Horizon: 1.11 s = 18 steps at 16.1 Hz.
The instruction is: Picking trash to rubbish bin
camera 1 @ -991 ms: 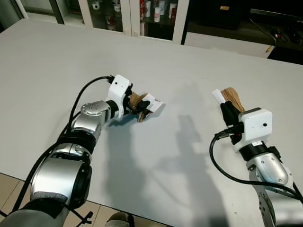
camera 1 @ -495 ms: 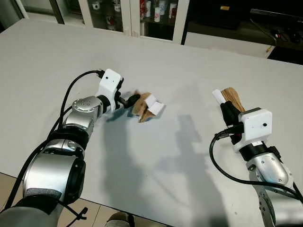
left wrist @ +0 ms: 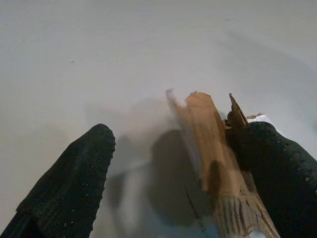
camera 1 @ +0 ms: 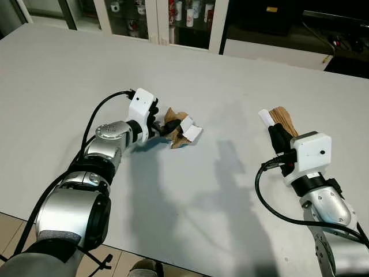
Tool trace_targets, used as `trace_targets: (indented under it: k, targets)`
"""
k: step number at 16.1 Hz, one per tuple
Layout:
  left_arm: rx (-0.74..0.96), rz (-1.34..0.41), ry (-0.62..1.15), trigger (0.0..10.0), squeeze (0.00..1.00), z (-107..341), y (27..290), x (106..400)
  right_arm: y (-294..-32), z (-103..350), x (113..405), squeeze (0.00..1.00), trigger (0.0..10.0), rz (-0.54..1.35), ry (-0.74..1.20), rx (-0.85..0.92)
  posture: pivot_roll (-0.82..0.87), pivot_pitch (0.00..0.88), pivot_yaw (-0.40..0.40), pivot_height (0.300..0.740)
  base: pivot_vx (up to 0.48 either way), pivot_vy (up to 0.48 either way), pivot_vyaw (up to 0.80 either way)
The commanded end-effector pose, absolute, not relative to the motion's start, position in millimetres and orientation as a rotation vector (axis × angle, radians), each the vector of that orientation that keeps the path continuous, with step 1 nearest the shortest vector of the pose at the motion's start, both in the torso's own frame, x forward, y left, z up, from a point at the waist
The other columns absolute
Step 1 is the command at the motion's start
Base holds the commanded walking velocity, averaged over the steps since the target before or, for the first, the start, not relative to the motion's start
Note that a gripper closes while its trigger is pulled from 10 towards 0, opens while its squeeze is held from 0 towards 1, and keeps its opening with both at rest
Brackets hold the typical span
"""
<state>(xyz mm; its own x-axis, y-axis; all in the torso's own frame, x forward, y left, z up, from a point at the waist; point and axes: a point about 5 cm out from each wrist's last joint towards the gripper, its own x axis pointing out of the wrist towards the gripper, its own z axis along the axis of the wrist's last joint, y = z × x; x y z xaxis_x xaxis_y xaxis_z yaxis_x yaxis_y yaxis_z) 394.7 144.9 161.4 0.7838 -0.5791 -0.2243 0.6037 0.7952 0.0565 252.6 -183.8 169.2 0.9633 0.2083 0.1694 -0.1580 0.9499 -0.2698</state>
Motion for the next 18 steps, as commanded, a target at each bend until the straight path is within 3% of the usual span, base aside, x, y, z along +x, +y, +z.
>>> trace_targets:
  k: [1,11,18]
  targets:
    - [0.111,-0.645,0.225,10.0,0.00,157,145,393,-185,172,251,0.00,10.0,0.181,-0.202,-0.264,0.14,0.146,-0.001,0.740,0.000,0.000,0.00]
    - [0.081,-0.706,0.252,10.0,0.00,140,141,385,-186,173,248,0.00,10.0,0.180,-0.200,-0.265,0.13,0.162,-0.008,0.740,0.000,0.000,0.00]
    - [0.038,-0.734,0.251,10.0,0.00,136,128,383,-192,171,229,0.00,10.0,0.161,-0.160,-0.281,0.05,0.196,-0.018,0.740,0.000,0.000,0.00]
